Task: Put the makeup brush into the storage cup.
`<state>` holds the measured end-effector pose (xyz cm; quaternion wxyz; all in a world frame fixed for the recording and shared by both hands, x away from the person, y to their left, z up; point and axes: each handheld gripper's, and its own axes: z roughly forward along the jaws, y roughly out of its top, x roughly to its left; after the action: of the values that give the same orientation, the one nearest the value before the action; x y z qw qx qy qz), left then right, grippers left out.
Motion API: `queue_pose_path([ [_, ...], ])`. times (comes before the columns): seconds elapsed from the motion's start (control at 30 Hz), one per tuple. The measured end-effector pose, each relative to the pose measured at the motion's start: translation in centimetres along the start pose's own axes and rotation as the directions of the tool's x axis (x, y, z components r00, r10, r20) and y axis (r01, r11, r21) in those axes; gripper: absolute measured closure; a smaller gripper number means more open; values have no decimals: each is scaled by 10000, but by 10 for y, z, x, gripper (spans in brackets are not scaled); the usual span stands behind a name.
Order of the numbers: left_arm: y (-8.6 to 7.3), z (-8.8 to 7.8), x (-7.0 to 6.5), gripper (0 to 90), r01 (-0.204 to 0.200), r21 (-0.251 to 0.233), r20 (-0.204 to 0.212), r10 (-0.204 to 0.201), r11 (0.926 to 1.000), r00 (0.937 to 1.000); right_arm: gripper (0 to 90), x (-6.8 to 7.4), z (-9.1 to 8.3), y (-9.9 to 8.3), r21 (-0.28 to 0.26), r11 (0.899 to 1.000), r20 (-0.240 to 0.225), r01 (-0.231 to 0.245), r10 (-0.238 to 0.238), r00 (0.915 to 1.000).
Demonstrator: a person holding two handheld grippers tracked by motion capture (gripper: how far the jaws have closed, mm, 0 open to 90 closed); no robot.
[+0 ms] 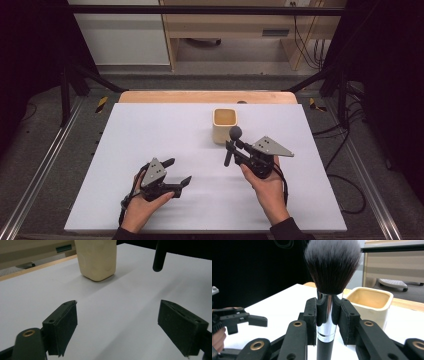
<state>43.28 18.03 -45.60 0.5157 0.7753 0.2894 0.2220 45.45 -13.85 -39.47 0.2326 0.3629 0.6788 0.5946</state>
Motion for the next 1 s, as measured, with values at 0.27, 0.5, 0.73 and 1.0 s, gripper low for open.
queue_pose_path([
  [0.27,0,-8,7,98,-184,-317,-71,182,9993,9998,705,-6,-4,2,306,9989,185,343,-349,9992],
  [0.5,-2,-14,15,54,-22,-492,-192,12,9988,9998,705,-13,-11,0,399,9987,362,321,-335,9988],
  [0.73,-4,-19,18,46,-277,-584,-353,257,9979,9990,705,-20,-17,-1,441,9983,547,379,-403,9977],
  [1.0,-8,-21,22,40,-352,-808,-486,314,9961,9983,705,-32,-27,0,505,9980,791,367,-406,9960],
])
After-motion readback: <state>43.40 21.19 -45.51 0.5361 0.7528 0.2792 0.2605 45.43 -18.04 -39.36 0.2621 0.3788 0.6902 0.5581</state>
